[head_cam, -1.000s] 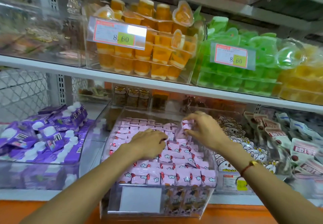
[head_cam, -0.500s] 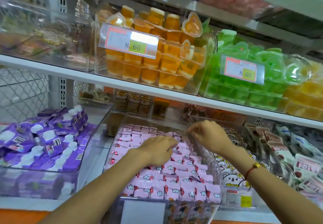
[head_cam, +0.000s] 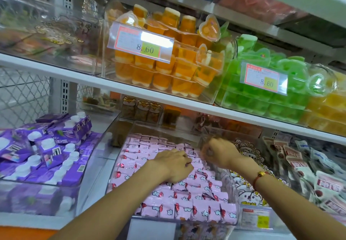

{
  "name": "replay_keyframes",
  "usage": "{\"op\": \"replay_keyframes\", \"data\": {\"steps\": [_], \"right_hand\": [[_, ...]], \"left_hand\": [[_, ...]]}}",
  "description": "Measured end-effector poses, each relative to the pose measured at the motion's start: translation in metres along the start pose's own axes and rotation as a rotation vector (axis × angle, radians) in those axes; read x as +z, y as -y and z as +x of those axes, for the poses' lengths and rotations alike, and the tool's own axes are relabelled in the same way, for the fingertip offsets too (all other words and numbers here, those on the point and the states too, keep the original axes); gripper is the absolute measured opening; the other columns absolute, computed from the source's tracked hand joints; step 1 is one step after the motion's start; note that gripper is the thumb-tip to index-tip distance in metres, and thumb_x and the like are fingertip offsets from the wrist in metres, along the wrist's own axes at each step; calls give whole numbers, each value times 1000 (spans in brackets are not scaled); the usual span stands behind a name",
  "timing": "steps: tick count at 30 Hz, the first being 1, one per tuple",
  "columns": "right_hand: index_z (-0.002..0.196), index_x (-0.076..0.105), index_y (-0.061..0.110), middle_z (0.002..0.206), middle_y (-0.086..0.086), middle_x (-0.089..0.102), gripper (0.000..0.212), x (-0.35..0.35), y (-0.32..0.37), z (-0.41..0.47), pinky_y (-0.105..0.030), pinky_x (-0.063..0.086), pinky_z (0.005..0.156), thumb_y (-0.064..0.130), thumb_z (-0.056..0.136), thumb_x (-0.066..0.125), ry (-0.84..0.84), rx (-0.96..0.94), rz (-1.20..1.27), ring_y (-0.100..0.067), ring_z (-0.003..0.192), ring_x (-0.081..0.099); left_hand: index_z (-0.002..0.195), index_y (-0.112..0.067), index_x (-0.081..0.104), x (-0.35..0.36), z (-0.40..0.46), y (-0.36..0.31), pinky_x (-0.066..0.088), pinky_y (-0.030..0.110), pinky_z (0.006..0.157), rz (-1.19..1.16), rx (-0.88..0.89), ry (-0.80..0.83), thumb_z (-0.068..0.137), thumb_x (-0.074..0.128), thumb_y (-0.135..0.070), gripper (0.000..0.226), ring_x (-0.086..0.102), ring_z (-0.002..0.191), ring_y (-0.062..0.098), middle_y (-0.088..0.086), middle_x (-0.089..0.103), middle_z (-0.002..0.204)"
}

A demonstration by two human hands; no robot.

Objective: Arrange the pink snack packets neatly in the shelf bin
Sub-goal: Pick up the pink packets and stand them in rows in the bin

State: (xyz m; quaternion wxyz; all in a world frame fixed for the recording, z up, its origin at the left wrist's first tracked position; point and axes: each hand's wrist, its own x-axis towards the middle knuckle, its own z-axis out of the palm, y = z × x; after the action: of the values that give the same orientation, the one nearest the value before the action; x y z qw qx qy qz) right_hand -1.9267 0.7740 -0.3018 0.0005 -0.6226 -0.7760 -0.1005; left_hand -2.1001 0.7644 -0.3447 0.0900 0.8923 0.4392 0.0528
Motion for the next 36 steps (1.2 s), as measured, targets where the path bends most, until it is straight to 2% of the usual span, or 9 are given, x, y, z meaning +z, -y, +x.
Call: {"op": "replay_keyframes", "data": {"steps": [3,7,14,17,21,25,29,32,36], "right_hand": [[103,67,20,101,4,64,16,1,1,1,-12,33,58,27,91,58,20,-6,5,-11,81,53],[107,69,26,111,7,67,19,-2,7,6,-21,45,75,29,89,62,132,-14,-16,-14,98,62],[106,66,16,116,-4,63,19,6,4,4,-28,45,80,18,94,52,109,-38,-64,-22,101,58],[96,62,9,113,-10,58,15,12,-1,-3,-35,46,88,13,93,47,-92,-13,13,-26,100,54],[98,60,5,95,-9,64,16,10,1,-18,-37,50,74,9,97,44,-540,176,496,-23,80,59],[99,54,8,97,-6,55,11,10,10,-36,-22,30,68,14,98,45,-797,262,649,-17,84,49],[98,49,12,89,-2,51,7,5,21,-51,-15,32,62,17,99,44,-1018,265,742,-4,74,47],[100,49,14,79,4,52,8,-3,26,-50,-11,38,55,20,99,44,-944,421,1013,-2,63,47],[106,57,3,74,-4,59,19,-12,27,-47,-12,44,47,15,100,44,-587,542,1606,-5,51,49]], "left_hand": [[146,-21,32,1,1,0,24,39,110,1,-2,5,101,20,-38,49,26,137,23,2,29,152],[146,-20,31,2,0,2,24,40,109,-28,2,4,101,21,-39,50,26,136,23,2,30,151],[146,-21,31,8,0,4,23,40,112,-54,4,-34,101,22,-41,50,25,138,22,1,29,152],[146,-21,32,7,0,4,23,40,111,-36,3,-36,101,22,-40,50,25,137,23,1,30,151],[146,-21,32,5,0,4,23,39,111,-33,6,-31,101,22,-40,50,25,137,22,1,30,152],[146,-23,32,3,1,5,30,40,108,-165,-36,-56,100,30,-41,49,31,136,24,1,31,152],[146,-21,30,-7,1,-1,41,43,101,-401,-21,-278,93,53,-26,58,42,127,24,4,40,146],[143,-24,30,-16,-4,-11,40,40,101,-594,77,-383,80,70,-17,75,37,128,19,-1,38,143],[120,-29,51,-21,-5,-15,48,35,87,-475,110,-650,80,73,-27,45,49,107,13,-8,57,119]]}}
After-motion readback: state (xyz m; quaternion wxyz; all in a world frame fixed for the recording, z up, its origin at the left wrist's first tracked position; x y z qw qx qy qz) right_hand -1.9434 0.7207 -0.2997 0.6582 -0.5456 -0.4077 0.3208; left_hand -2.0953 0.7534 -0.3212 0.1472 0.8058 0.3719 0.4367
